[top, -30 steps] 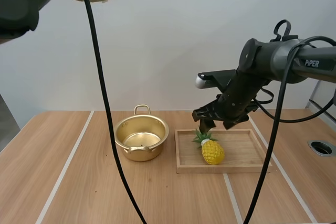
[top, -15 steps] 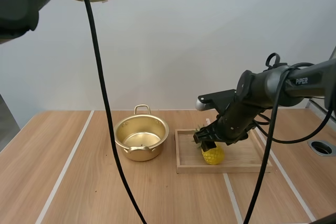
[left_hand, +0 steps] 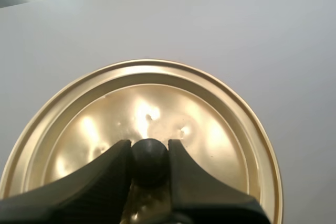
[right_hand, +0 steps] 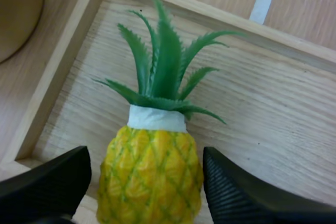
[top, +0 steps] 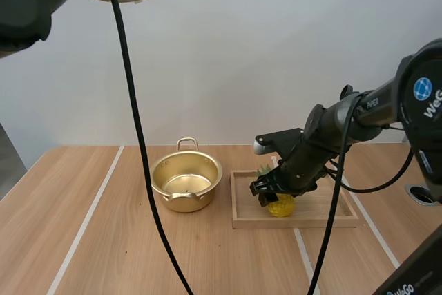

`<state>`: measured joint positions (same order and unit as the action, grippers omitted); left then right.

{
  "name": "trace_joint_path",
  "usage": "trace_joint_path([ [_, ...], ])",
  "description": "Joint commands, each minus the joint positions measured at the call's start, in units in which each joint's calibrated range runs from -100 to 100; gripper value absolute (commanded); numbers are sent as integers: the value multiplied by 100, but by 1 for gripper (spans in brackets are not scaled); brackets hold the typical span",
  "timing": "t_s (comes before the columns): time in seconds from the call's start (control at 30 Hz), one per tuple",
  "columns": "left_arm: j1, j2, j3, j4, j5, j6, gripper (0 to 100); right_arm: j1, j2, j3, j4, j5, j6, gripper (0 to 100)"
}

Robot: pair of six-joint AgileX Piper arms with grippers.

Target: Open the pot, put the pineapple inside, and close it

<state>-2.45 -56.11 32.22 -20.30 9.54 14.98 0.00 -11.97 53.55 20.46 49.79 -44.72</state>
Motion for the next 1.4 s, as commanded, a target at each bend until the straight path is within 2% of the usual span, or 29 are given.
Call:
trace_joint_path([
  [0.0,-18,-39,-1,-72,-195,-36,0,-19,110,15,64,-180,-120,100],
  [0.23,-18,-39,-1,-72,-195,-36,0,-19,361,15,64,-426,-269,100],
  [0.27,-18,-39,-1,-72,-195,-36,0,-19,377,15,64,-465,-269,94],
  [0.3,-18,-39,-1,-72,-195,-36,0,-19,377,15,53,-500,-269,84],
  [0.33,-18,-39,-1,-72,-195,-36,0,-19,377,15,53,-519,-269,65],
  [0.4,-18,-39,-1,-72,-195,-36,0,-19,377,15,28,-543,-269,19],
  [0.43,-18,-39,-1,-72,-195,-36,0,-19,377,15,28,-543,-269,0],
  [0.77,-18,-39,-1,-72,-195,-36,0,-19,305,-8,28,-822,-269,0],
  [0.87,-18,-39,-1,-72,-195,-36,0,-19,12,-12,267,-923,-269,0],
  [1.1,-18,-39,-1,-72,-195,-36,0,-19,-1279,-12,562,-1554,-269,0],
  [1.37,-18,-39,-1,-72,-195,-36,0,-19,-3049,-12,1087,-1686,-249,0],
])
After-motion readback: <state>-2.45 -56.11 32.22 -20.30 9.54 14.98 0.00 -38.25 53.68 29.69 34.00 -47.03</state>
